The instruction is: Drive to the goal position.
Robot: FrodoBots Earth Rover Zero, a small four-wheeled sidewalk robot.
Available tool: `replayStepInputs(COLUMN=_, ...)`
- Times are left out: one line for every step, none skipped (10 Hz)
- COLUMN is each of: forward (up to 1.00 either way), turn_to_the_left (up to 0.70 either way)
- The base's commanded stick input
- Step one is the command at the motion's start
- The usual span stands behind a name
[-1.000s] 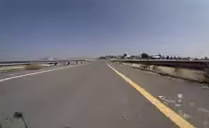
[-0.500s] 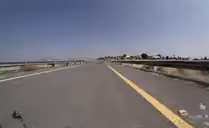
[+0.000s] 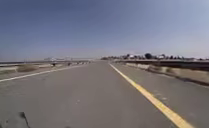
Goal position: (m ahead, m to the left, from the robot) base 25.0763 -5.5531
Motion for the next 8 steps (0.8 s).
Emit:
replayStepInputs(forward=1.0, turn_to_the_left=0.0)
replayStepInputs(forward=1.0, turn_to_the_left=0.0)
replayStepInputs(forward=1.0, turn_to_the_left=0.0)
replayStepInputs(forward=1.0, turn_to_the_left=0.0)
replayStepInputs(forward=1.0, turn_to_the_left=0.0)
replayStepInputs(forward=1.0, turn_to_the_left=0.0)
replayStepInputs(forward=1.0, turn_to_the_left=0.0)
replayStepInputs(forward=1.0, turn_to_the_left=0.0)
